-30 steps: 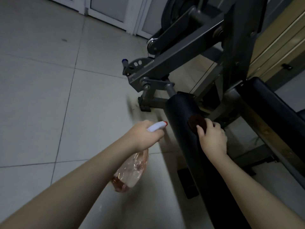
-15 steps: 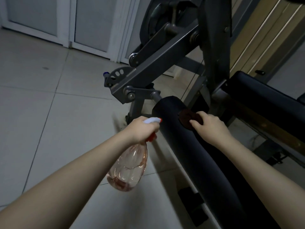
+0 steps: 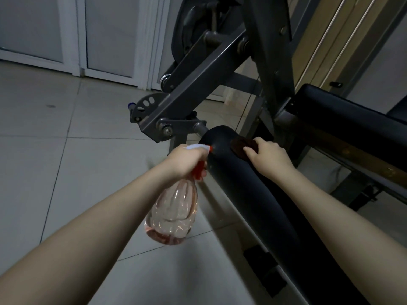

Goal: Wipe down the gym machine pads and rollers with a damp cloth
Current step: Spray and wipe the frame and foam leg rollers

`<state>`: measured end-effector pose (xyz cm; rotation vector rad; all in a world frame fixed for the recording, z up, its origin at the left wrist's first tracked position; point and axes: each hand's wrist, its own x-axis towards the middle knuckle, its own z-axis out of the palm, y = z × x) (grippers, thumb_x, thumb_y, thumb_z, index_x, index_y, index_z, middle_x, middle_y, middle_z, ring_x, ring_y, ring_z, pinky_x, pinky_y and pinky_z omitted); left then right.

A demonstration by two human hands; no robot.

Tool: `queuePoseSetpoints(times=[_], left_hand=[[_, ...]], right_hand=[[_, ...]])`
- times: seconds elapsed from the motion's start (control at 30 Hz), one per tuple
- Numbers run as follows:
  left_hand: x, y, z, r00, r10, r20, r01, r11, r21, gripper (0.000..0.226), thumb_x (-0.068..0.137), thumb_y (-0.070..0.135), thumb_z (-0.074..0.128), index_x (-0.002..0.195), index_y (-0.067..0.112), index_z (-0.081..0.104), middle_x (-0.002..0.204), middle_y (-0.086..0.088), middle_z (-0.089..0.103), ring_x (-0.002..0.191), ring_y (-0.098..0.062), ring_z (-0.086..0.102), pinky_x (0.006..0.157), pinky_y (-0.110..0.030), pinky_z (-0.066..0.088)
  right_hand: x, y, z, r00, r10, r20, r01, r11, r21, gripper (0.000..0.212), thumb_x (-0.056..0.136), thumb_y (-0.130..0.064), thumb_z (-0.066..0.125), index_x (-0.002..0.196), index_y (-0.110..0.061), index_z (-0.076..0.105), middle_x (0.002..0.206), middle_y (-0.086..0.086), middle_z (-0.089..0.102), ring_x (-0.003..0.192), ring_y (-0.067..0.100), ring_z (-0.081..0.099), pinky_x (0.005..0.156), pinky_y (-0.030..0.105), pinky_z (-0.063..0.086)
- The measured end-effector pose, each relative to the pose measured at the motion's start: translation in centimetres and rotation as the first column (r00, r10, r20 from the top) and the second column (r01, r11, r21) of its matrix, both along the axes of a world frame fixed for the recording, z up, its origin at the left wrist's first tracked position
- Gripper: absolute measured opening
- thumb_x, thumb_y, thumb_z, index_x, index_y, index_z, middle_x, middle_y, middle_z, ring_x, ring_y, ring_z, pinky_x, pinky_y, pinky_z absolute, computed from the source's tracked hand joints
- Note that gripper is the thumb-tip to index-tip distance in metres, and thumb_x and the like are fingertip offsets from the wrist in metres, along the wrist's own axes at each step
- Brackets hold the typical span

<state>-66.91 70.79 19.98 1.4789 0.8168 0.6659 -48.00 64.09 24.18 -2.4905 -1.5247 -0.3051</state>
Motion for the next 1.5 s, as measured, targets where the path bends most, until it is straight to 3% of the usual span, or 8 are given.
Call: queuePoseSetpoints(times=[0.23, 0.4, 0.57, 0.7, 0.9, 1.1, 1.27, 1.5], left_hand=[[-0.4, -1.2, 0.3, 0.996, -0.014, 0.084, 0.019, 0.998, -0.063, 0.027, 0.096, 0.009, 0.045, 0.117, 0.013, 0.061, 0.077, -0.012, 0.058, 0.044, -0.009, 0.058, 0.042, -0.015, 0.044], [-1.0, -2.2, -1.3, 0.998, -0.026, 0.053, 0.029, 0.998, -0.061, 0.025, 0.092, 0.015, 0.051, 0.109, 0.008, 0.068, 0.073, -0.012, 0.064, 0.062, -0.025, 0.06, 0.066, -0.029, 0.048], [-2.2, -4.4, -2.3, 0.993, -0.017, 0.113, 0.028, 0.995, -0.093, 0.021, 0.093, 0.011, 0.05, 0.092, 0.023, 0.067, 0.07, -0.01, 0.062, 0.059, -0.025, 0.059, 0.062, -0.029, 0.048], [-2.7, -5.7, -3.3, 0.998, -0.067, 0.018, 0.068, 0.997, -0.025, 0.017, 0.093, 0.017, 0.051, 0.083, 0.02, 0.065, 0.073, -0.009, 0.069, 0.07, -0.02, 0.063, 0.066, -0.028, 0.043], [-2.1, -5.1, -3.3, 1.0, -0.01, 0.028, 0.009, 0.999, 0.045, 0.019, 0.09, 0.026, 0.054, 0.077, 0.024, 0.067, 0.07, -0.003, 0.07, 0.072, -0.018, 0.063, 0.065, -0.028, 0.043], [-1.8, -4.4, -2.3, 0.999, -0.021, 0.046, 0.022, 0.999, -0.03, 0.028, 0.092, 0.023, 0.051, 0.116, 0.025, 0.065, 0.076, -0.002, 0.072, 0.072, -0.015, 0.065, 0.065, -0.026, 0.046], [-1.6, -4.0, -2.1, 0.998, -0.048, 0.031, 0.049, 0.998, -0.026, 0.032, 0.092, 0.023, 0.051, 0.122, 0.026, 0.062, 0.077, -0.002, 0.071, 0.071, -0.014, 0.064, 0.064, -0.024, 0.047], [-2.4, -3.0, -2.3, 0.998, -0.049, -0.035, 0.049, 0.999, -0.022, 0.021, 0.091, 0.021, 0.052, 0.105, 0.015, 0.066, 0.077, -0.005, 0.072, 0.072, -0.018, 0.065, 0.066, -0.029, 0.045]], right_hand=[[0.9, 0.8, 0.2, 0.995, 0.016, -0.097, -0.019, 1.0, -0.021, 0.045, 0.098, -0.046, 0.039, 0.132, -0.017, 0.045, 0.117, 0.012, 0.059, 0.1, 0.029, 0.059, 0.077, 0.035, 0.049], [1.5, -0.2, 0.5, 0.951, 0.042, -0.306, -0.039, 0.999, 0.015, 0.05, 0.097, -0.046, 0.042, 0.14, -0.02, 0.04, 0.132, 0.008, 0.053, 0.116, 0.026, 0.052, 0.086, 0.028, 0.039], [1.9, -1.1, 1.1, 0.93, -0.026, -0.366, 0.014, 0.999, -0.034, 0.059, 0.097, -0.046, 0.042, 0.148, -0.021, 0.027, 0.146, 0.007, 0.041, 0.13, 0.026, 0.041, 0.1, 0.027, 0.033], [1.8, -1.5, 0.7, 0.944, -0.047, -0.326, 0.043, 0.999, -0.019, 0.053, 0.099, -0.044, 0.04, 0.145, -0.018, 0.034, 0.139, 0.011, 0.048, 0.122, 0.029, 0.048, 0.089, 0.028, 0.037], [0.0, 1.2, 0.1, 0.995, -0.041, -0.087, 0.045, 0.997, 0.055, 0.043, 0.1, -0.039, 0.039, 0.136, -0.017, 0.044, 0.126, 0.013, 0.054, 0.109, 0.031, 0.055, 0.079, 0.033, 0.041], [0.0, -1.0, -0.4, 0.987, 0.161, 0.021, -0.161, 0.987, 0.013, 0.039, 0.098, -0.032, 0.045, 0.136, -0.025, 0.046, 0.133, 0.006, 0.05, 0.115, 0.023, 0.051, 0.087, 0.029, 0.04], [0.5, -4.6, -1.1, 0.967, 0.244, 0.072, -0.237, 0.967, -0.092, 0.045, 0.095, -0.031, 0.049, 0.139, -0.032, 0.04, 0.148, -0.003, 0.034, 0.134, 0.022, 0.034, 0.109, 0.042, 0.036], [-1.3, 4.6, -1.9, 0.973, 0.154, 0.172, -0.147, 0.988, -0.056, 0.044, 0.096, -0.03, 0.049, 0.139, -0.029, 0.04, 0.144, 0.009, 0.039, 0.127, 0.033, 0.041, 0.102, 0.051, 0.04]])
